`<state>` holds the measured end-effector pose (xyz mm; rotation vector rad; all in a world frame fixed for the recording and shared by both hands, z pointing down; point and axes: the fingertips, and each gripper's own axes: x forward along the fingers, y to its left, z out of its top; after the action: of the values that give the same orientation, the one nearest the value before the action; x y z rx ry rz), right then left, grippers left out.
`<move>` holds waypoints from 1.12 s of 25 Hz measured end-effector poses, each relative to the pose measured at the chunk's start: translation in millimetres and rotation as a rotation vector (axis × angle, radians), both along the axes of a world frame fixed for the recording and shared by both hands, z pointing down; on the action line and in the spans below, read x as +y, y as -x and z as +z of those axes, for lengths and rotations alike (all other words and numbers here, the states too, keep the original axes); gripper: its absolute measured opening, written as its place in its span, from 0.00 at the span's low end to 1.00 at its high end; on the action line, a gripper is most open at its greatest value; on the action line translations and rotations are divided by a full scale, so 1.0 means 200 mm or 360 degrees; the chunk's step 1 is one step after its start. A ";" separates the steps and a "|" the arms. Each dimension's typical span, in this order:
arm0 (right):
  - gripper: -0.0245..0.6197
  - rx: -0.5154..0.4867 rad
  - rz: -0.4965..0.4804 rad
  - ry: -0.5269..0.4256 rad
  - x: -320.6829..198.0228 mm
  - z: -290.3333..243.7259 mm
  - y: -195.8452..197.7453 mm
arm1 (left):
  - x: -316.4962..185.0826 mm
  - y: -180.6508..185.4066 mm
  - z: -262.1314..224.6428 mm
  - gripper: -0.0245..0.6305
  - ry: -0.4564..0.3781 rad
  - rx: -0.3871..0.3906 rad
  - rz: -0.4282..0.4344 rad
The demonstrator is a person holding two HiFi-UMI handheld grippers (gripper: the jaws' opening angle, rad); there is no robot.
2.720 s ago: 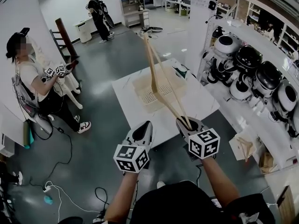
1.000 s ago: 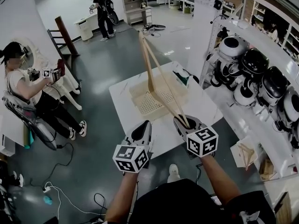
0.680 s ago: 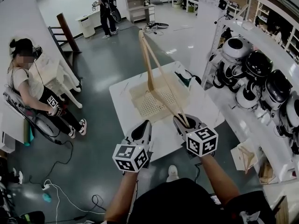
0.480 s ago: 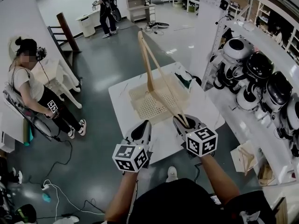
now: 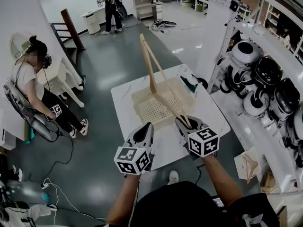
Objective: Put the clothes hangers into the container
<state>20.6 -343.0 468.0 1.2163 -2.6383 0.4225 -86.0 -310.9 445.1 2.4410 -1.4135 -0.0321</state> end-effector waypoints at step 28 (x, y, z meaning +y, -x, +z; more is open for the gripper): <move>0.14 0.0258 -0.0197 0.0263 -0.24 0.44 0.11 | -0.18 0.06 0.15 0.04 0.0126 -0.0013 -0.0147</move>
<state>-1.3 -390.8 555.2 0.9879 -2.4699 0.4872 -97.1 -346.6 475.3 2.3137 -1.5007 0.0128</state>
